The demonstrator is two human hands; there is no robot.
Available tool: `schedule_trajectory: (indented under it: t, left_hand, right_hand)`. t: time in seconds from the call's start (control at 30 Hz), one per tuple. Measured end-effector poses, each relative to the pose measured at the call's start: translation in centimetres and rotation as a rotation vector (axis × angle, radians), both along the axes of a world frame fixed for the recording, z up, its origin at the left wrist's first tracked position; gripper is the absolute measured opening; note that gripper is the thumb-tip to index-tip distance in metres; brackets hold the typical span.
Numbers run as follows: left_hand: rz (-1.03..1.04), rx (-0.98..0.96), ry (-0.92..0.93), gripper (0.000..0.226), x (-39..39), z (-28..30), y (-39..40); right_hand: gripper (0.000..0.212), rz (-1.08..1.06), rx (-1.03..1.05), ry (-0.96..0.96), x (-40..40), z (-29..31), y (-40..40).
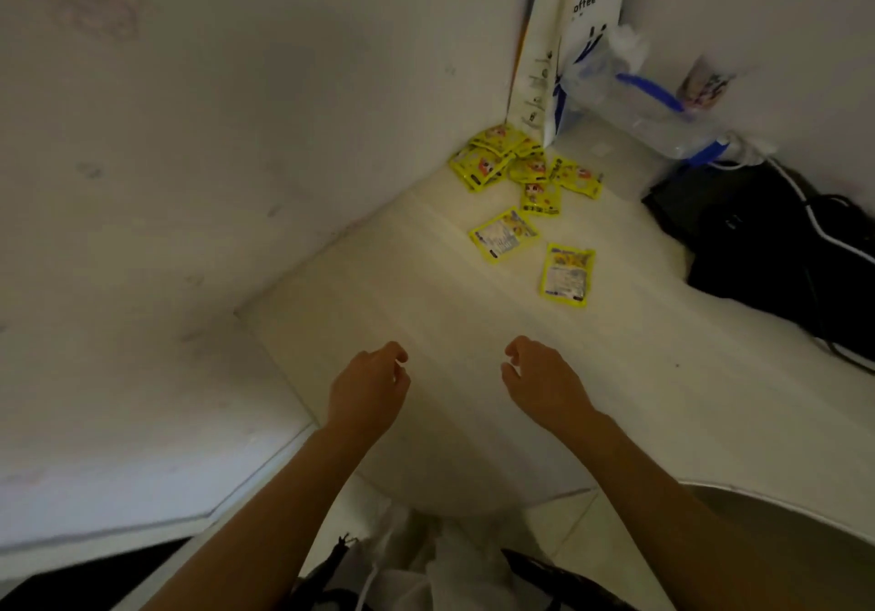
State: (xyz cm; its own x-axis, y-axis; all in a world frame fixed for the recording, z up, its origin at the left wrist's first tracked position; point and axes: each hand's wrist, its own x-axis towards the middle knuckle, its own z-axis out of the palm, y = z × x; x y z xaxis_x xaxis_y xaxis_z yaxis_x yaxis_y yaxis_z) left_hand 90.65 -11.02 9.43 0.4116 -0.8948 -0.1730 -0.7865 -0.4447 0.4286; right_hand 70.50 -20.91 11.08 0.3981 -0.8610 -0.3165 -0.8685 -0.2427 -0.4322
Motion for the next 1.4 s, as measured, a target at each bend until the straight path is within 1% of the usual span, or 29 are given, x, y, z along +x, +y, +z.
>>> schedule_trajectory:
  t: [0.17, 0.27, 0.43, 0.6, 0.7, 0.77, 0.87, 0.97, 1.1, 1.2, 1.3, 1.4]
  left_hand:
    - [-0.174, 0.009, -0.025, 0.022, 4.2, 0.7, -4.9]
    - [-0.241, 0.014, -0.026, 0.022, 5.5, 0.9, -8.0]
    - [-0.296, 0.032, -0.02, 0.022, 5.8, 0.5, -13.6]
    - [-0.332, 0.068, 0.002, 0.021, 4.7, -0.5, -19.3]
    - [-0.337, 0.088, 0.019, 0.021, 3.6, -1.0, -22.6]
    - [-0.348, 0.11, 0.018, 0.023, 2.9, -1.3, -24.6]
    - [-0.361, 0.13, 0.008, 0.025, 1.9, -2.1, -27.8]
    - [-0.349, 0.103, -0.032, 0.031, 1.0, -3.2, -30.6]
    - [-0.33, 0.13, -0.028, 0.046, -0.2, -4.7, -33.3]
    - [-0.349, 0.182, -0.093, 0.059, -1.0, -5.9, -34.3]
    - [-0.365, 0.199, -0.172, 0.063, -1.4, -6.7, -34.8]
    - [-0.348, 0.228, -0.097, 0.061, -1.6, -6.7, -34.9]
  right_hand:
    - [0.029, -0.144, 0.008, 0.016, 2.8, 0.1, -2.4]
    - [0.03, -0.205, 0.017, 0.041, 3.5, 0.0, -4.0]
    - [0.031, -0.277, 0.042, 0.053, 3.5, -0.2, -7.7]
    - [0.03, -0.314, 0.046, 0.094, 2.9, -0.6, -12.5]
    - [0.031, -0.355, 0.085, 0.106, 2.3, -1.0, -15.6]
    - [0.036, -0.399, 0.115, 0.133, 1.8, -1.3, -17.6]
    - [0.045, -0.524, 0.146, 0.218, 1.0, -1.9, -20.1]
    - [0.049, -0.605, 0.176, 0.272, 0.4, -2.8, -21.6]
    - [0.063, -0.658, 0.224, 0.264, 0.4, -4.3, -22.7]
    - [0.065, -0.671, 0.239, 0.278, 0.6, -4.7, -23.0]
    - [0.066, -0.679, 0.276, 0.278, 0.7, -5.1, -23.0]
    - [0.073, -0.697, 0.29, 0.235, 0.5, -5.4, -22.6]
